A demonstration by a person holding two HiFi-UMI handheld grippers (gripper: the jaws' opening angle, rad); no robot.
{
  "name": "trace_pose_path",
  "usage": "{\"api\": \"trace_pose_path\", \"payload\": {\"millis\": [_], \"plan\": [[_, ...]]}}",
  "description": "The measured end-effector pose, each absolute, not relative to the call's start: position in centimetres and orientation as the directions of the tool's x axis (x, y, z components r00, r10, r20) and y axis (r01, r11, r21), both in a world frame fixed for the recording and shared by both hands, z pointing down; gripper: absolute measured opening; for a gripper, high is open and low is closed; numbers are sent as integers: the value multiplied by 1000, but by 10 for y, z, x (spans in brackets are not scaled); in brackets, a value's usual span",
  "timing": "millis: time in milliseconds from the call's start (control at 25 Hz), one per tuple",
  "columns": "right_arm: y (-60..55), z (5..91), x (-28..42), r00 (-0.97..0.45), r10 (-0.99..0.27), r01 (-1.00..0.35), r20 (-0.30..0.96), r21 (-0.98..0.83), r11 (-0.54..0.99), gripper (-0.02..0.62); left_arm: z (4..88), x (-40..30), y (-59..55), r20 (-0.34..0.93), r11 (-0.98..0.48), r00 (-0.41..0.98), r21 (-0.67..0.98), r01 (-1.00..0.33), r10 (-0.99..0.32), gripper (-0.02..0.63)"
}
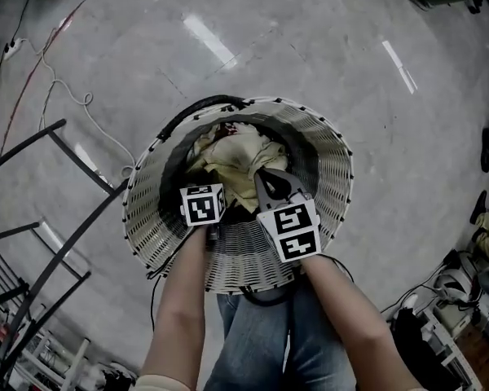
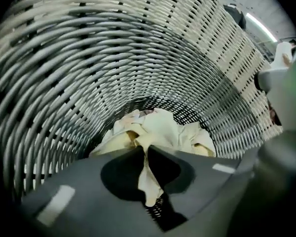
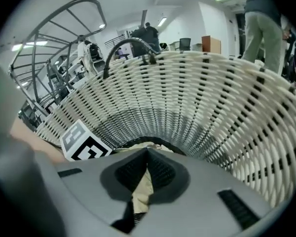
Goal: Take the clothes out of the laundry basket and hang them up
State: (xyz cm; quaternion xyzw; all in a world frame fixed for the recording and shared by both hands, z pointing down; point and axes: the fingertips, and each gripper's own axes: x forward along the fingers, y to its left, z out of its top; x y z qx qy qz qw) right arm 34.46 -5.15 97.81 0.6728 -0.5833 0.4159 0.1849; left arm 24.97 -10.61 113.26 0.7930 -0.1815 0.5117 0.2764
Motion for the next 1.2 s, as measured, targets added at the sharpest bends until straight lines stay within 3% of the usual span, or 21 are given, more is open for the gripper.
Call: {"api": "trace_pose_path", "payload": {"millis": [280, 600, 720, 1040, 1200], "plan": [[-23, 918, 334, 22, -596, -904, 803, -239, -355, 3, 1025, 275, -60, 838, -839, 540, 347, -419, 77, 26], [2, 821, 303, -9, -580, -919, 814, -235, -316, 5, 837, 264, -31, 707, -834, 704, 425, -353, 62, 25], [11, 787, 281, -61, -579, -935, 813, -249, -252, 93, 774, 253, -29, 677, -845, 734, 418, -334, 44, 25], [5, 692, 232, -141, -630, -960, 764, -260, -100, 230, 616, 239, -28, 547, -869, 834, 446, -215, 74, 25], [2, 655, 210, -142, -648, -968, 748, -242, -67, 228, 535, 228, -18, 426, -858, 897, 499, -125, 117, 25]]}}
